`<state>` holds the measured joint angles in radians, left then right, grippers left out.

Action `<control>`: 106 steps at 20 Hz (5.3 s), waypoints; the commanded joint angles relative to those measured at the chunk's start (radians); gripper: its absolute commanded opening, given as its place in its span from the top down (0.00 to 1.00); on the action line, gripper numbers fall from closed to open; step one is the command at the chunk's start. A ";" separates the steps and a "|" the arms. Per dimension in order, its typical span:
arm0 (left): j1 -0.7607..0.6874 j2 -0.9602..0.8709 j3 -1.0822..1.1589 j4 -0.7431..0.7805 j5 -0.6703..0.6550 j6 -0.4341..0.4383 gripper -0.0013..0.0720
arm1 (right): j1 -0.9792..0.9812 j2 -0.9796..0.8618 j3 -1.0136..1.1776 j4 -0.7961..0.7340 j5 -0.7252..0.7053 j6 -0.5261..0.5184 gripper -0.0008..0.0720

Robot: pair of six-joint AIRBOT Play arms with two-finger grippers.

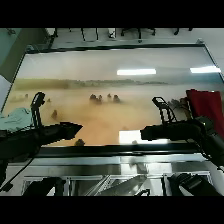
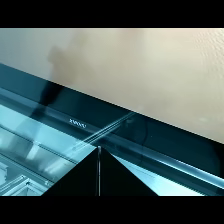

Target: Fold the shirts.

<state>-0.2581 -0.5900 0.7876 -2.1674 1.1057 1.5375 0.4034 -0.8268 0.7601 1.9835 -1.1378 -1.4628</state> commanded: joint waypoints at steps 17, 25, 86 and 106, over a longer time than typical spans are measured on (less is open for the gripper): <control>0.652 -0.708 0.039 0.842 -0.474 0.167 0.03 | 0.003 0.001 -0.001 0.000 0.002 0.000 0.96; 0.740 -1.001 0.319 0.839 -0.175 0.158 0.96 | 0.003 0.001 -0.001 0.000 0.002 0.000 0.96; -0.271 -0.652 -0.072 0.006 -0.259 -0.035 0.96 | -0.327 -0.648 -0.018 0.438 0.352 -0.393 0.82; 0.428 0.058 0.859 0.073 -0.026 0.018 0.96 | -0.650 0.156 0.981 0.283 0.211 -0.449 0.97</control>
<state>0.1089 -0.5308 1.4158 -2.0953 1.0424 1.5459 -0.2180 -0.7441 1.5909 2.3486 -0.9234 -1.8984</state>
